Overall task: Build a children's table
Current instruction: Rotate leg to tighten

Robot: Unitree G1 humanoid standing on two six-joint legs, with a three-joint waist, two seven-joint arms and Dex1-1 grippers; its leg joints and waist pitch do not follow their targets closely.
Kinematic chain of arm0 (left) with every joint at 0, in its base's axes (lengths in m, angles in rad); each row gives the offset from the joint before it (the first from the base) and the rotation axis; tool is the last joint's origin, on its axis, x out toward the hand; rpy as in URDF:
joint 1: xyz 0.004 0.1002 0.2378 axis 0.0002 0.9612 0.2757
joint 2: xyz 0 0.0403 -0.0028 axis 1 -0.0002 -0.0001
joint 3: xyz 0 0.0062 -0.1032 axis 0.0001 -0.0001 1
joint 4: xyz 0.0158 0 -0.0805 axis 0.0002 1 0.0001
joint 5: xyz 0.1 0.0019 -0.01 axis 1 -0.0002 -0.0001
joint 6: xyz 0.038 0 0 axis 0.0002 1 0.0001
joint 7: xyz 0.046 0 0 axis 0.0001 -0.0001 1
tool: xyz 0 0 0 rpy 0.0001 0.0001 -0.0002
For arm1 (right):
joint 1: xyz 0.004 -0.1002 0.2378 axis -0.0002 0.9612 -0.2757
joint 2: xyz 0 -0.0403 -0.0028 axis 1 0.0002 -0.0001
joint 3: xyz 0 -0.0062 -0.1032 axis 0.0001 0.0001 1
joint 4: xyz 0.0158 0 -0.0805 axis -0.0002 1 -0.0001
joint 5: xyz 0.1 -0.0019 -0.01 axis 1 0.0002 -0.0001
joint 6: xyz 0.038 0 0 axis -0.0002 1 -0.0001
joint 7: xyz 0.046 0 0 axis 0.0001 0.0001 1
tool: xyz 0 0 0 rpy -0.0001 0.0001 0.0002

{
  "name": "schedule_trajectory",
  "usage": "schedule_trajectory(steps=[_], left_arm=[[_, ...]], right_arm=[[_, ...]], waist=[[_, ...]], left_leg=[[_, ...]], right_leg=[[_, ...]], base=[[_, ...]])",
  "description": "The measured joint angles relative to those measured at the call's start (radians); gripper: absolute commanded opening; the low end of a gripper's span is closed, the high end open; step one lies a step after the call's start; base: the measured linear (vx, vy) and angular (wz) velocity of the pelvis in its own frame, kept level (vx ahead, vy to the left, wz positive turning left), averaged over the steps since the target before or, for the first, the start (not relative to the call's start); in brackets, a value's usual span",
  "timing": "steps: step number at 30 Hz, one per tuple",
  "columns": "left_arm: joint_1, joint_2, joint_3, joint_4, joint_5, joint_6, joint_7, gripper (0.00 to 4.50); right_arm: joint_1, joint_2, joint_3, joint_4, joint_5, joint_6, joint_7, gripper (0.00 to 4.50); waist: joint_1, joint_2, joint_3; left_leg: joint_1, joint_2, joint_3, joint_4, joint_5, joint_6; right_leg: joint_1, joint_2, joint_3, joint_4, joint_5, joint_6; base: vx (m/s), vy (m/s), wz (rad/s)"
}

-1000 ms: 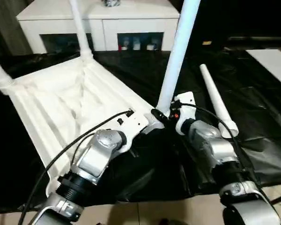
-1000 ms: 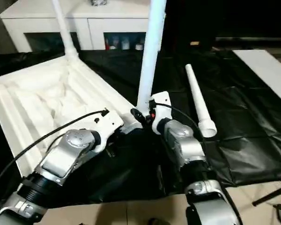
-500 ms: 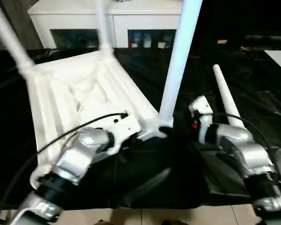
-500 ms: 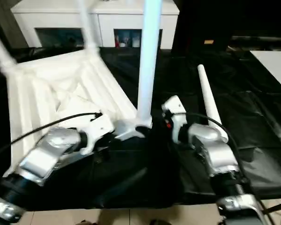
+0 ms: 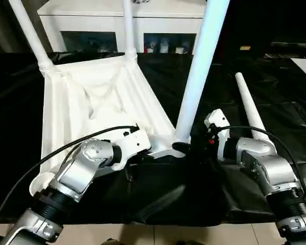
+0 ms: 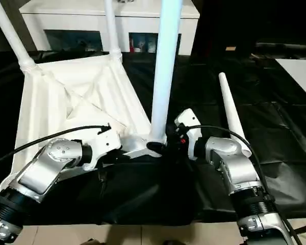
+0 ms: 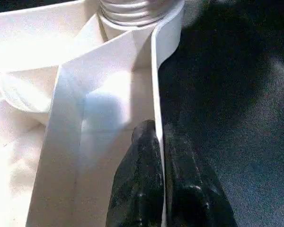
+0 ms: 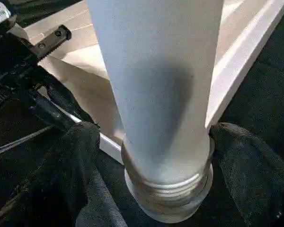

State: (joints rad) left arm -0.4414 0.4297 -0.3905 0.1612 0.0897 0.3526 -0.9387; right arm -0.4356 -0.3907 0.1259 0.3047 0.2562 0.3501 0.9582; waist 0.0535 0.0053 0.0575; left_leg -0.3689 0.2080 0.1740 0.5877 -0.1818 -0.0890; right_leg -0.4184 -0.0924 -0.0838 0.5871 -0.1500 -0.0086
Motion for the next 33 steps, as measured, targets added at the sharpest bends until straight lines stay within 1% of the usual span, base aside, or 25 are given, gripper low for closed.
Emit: schedule_trajectory(steps=[1,3,4,6,7,9,11,12,13,15,16,17,21,33], left_arm=[[0.0,0.002,0.0,0.001,0.0,-0.004,-0.005,0.0],[0.0,0.008,0.0,0.001,-0.001,-0.009,-0.015,0.0],[0.001,0.013,-0.001,0.001,-0.003,-0.012,-0.018,0.0],[0.002,0.021,-0.001,0.001,-0.007,-0.015,-0.026,0.0],[0.002,0.024,-0.001,0.001,-0.007,-0.017,-0.031,0.0],[0.004,0.029,-0.001,0.001,-0.008,-0.022,-0.04,0.0],[0.005,0.031,-0.002,0.001,-0.008,-0.026,-0.044,0.0],[0.005,0.031,-0.002,0.001,-0.008,-0.027,-0.048,0.0],[0.005,0.032,-0.002,0.002,-0.008,-0.028,-0.05,0.0],[0.005,0.033,-0.002,0.001,-0.008,-0.029,-0.052,0.0],[0.005,0.033,-0.002,0.002,-0.008,-0.029,-0.052,0.0],[0.005,0.034,-0.003,0.002,-0.008,-0.029,-0.053,0.0],[0.005,0.039,-0.005,0.002,-0.008,-0.032,-0.059,0.0],[0.005,0.043,-0.009,0.004,-0.007,-0.037,-0.064,0.0]], right_arm=[[0.0,-0.004,0.0,0.0,0.0,0.0,0.004,3.64],[0.0,-0.008,0.0,0.0,0.006,0.0,0.011,3.39],[0.0,-0.008,0.0,0.0,0.008,0.0,0.013,3.39],[0.0,-0.009,0.0,0.0,0.008,0.0,0.018,3.19],[0.0,-0.01,0.0,0.0,0.008,0.0,0.023,3.19],[0.0,-0.013,0.0,0.0,0.008,0.0,0.032,2.9],[0.0,-0.013,0.001,0.0,0.008,0.0,0.037,2.79],[0.0,-0.013,0.002,0.0,0.008,0.0,0.041,2.59],[0.0,-0.014,0.002,0.0,0.008,0.0,0.044,2.5],[0.0,-0.016,0.002,0.0,0.008,-0.004,0.048,2.5],[0.0,-0.017,0.002,0.0,0.008,-0.005,0.048,2.29],[0.0,-0.019,0.002,0.0,0.008,-0.007,0.05,2.23],[0.0,-0.019,0.005,0.0,0.006,-0.011,0.054,2.09],[0.008,-0.017,0.01,0.002,0.003,-0.031,0.049,2.06]], waist=[[0.001,0.0,0.0],[0.003,0.0,0.0],[0.003,-0.001,0.0],[0.003,-0.001,0.0],[0.003,-0.001,0.0],[0.003,-0.001,0.0],[0.003,-0.001,0.0],[0.003,-0.001,0.0],[0.004,-0.001,0.0],[0.005,-0.002,0.0],[0.005,-0.002,-0.001],[0.004,-0.003,-0.001],[0.004,-0.004,-0.002],[0.004,-0.006,-0.003]], left_leg=[[0.0,0.0,0.0,0.001,0.0,0.0],[0.0,0.0,0.0,0.002,0.0,0.0],[0.0,0.0,0.0,0.003,0.0,0.0],[0.0,0.0,0.0,0.004,0.0,0.0],[0.0,0.0,0.0,0.004,0.0,0.0],[0.001,0.0,0.0,0.005,0.0,0.0],[0.001,0.0,-0.001,0.005,0.0,0.0],[0.001,0.0,-0.001,0.005,0.0,0.0],[0.001,0.0,-0.001,0.005,0.0,0.0],[0.001,0.0,-0.001,0.006,0.0,0.0],[0.001,0.0,-0.001,0.006,0.0,0.0],[0.001,0.0,-0.001,0.006,0.0,0.0],[0.001,0.0,-0.001,0.006,0.0,0.0],[0.002,0.0,-0.001,0.007,0.0,0.0]], right_leg=[[0.0,0.0,0.0,0.001,0.0,0.0],[0.0,0.0,0.0,0.003,0.0,0.0],[0.0,0.0,0.001,0.004,0.0,0.0],[-0.001,0.0,0.001,0.006,-0.001,0.001],[-0.001,0.0,0.001,0.006,-0.001,0.001],[0.0,0.0,0.001,0.007,-0.001,0.001],[0.0,0.0,0.002,0.008,-0.001,0.001],[0.0,0.0,0.002,0.008,-0.001,0.001],[0.0,0.0,0.002,0.008,-0.001,0.001],[0.0,0.0,0.002,0.008,-0.001,0.001],[0.0,0.0,0.002,0.008,-0.001,0.001],[0.0,0.0,0.002,0.008,-0.001,0.001],[0.0,0.0,0.002,0.008,-0.001,0.001],[0.001,0.0,0.002,0.009,-0.001,0.001]], base=[[0.0,0.0,0.0],[0.0,0.0,0.0],[0.0,0.0,0.0],[0.0,0.0,0.0],[0.0,0.0,0.0],[0.0,0.0,0.0],[0.0,0.0,0.0],[0.0,0.0,0.0],[0.0,0.0,0.0],[0.0,0.0,0.0],[0.0,0.0,0.0],[0.0,0.0,0.0],[0.0,0.0,0.0],[0.0,0.0,0.0]])
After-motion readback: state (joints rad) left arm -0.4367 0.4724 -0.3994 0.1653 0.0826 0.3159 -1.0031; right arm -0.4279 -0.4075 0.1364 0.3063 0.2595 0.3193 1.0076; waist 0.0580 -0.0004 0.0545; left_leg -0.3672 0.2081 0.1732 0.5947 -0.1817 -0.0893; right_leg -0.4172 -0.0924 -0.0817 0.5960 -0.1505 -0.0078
